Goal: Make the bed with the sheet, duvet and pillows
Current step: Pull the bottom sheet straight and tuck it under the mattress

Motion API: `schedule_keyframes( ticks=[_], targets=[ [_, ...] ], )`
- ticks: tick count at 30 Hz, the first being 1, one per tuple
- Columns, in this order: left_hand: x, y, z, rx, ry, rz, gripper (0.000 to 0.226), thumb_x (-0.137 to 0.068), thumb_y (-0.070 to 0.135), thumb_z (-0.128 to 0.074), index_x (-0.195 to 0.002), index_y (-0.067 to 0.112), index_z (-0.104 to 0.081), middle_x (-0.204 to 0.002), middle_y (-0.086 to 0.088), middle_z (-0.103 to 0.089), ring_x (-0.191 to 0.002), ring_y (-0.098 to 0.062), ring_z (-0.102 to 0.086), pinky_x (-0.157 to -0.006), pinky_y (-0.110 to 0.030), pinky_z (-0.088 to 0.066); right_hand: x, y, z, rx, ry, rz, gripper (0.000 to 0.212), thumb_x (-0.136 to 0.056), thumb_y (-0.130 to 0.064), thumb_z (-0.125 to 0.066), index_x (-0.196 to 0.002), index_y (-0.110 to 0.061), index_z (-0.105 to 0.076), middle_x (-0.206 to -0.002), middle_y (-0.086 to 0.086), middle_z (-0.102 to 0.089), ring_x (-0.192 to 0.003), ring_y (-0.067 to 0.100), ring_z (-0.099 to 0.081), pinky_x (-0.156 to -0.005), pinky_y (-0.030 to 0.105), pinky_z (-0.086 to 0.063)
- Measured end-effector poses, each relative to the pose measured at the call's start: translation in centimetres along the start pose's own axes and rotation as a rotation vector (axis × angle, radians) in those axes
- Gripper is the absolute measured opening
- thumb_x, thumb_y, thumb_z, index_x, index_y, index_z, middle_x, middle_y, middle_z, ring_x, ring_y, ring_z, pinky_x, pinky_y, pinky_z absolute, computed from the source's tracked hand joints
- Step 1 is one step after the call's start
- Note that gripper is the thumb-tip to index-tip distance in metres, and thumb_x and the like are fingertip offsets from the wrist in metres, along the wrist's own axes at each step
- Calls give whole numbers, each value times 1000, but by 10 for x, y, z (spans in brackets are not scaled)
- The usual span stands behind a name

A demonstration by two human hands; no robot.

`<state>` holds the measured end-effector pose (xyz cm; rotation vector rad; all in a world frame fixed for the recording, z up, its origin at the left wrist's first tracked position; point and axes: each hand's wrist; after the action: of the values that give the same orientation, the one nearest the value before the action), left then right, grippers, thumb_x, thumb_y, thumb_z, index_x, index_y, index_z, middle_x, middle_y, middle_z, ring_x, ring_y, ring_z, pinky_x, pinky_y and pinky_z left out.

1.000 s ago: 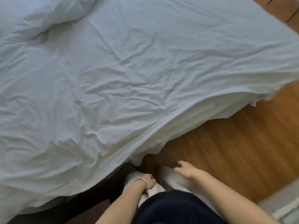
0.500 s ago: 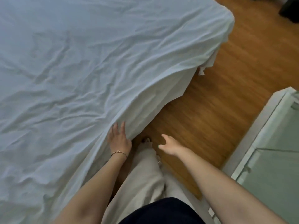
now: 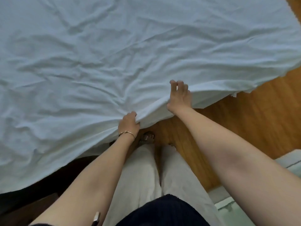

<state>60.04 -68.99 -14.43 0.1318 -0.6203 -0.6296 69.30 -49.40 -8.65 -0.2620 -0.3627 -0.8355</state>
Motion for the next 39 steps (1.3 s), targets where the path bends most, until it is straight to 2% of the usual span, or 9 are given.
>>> schedule_keyframes(
  ticks=[3, 6, 11, 15, 17, 20, 27, 33, 39],
  targets=[
    [11, 1, -17, -121, -102, -120, 30, -88, 26, -60, -117, 19, -58, -128, -1, -48, -121, -27, -44, -89, -38, -44, -25, 20, 5, 300, -164, 244, 55, -85, -31, -65, -134, -31, -39, -149, 3, -27, -139, 30, -22, -114, 47, -20],
    [32, 3, -42, -42, -132, -37, 28, -84, 14, -57, -112, 19, -61, -126, 0, -50, -117, -25, -47, -81, -34, -46, -26, 38, -2, 353, -344, 420, 21, -99, -35, -46, -112, -20, -50, -119, 9, -57, -107, 30, -55, -81, 37, -41],
    [65, 19, -72, -70, -27, 50, 28, -76, 4, -56, -97, 22, -52, -111, 4, -54, -101, -25, -55, -66, -27, -33, 33, 101, -52, 251, -551, 561, 19, -95, -18, -47, -113, -17, -39, -108, 12, -59, -85, 28, -51, -69, 35, -39],
    [91, 43, -92, 63, -691, 213, 51, -84, 13, -45, -131, 33, -49, -123, 3, -57, -100, -22, -62, -80, -30, -52, 62, 134, -69, 507, -881, 518, 26, -86, -29, -58, -111, -22, -61, -109, 2, -63, -96, 25, -61, -73, 33, -46],
    [109, 51, -104, 128, -876, 271, 48, -84, 22, -44, -129, 26, -57, -122, 1, -61, -103, -21, -64, -90, -33, -53, 61, 135, -68, 443, -867, 428, 24, -91, -25, -52, -112, -19, -63, -115, 3, -62, -102, 26, -61, -77, 33, -47],
    [125, 49, -102, 187, -627, 324, 37, -95, 23, -41, -127, 24, -59, -135, -2, -56, -122, -23, -53, -101, -32, -44, 44, 111, -58, 293, -691, 412, 24, -93, -21, -44, -113, -18, -56, -119, 5, -60, -103, 27, -59, -73, 33, -44],
    [136, -32, -31, 477, -209, 562, 30, -95, 21, -47, -122, 20, -61, -131, -2, -59, -120, -21, -53, -101, -31, -42, 29, -23, -24, 186, -591, 561, 32, -98, -22, -43, -129, -16, -49, -128, 7, -55, -112, 27, -54, -86, 34, -44],
    [174, -160, 15, 564, 76, 707, 43, -93, 20, -54, -134, 11, -49, -139, -10, -48, -122, -27, -51, -101, -35, -42, 82, -155, -43, 220, -597, 712, 38, -96, -28, -47, -133, -20, -46, -132, 5, -52, -113, 26, -54, -90, 34, -45],
    [202, -311, 35, 986, 545, 986, 56, -98, 20, -50, -147, 5, -28, -148, -19, -31, -128, -37, -43, -106, -40, -35, 157, -305, -97, 129, -473, 919, 56, -96, -34, -53, -146, -29, -29, -150, -1, -33, -130, 25, -40, -91, 38, -45]
  ],
)
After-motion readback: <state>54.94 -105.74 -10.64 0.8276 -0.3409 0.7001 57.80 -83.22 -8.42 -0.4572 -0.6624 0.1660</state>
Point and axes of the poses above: each hand's wrist, its own x-axis away from the middle knuckle, its own z-axis out of the back of the hand, y = z × x
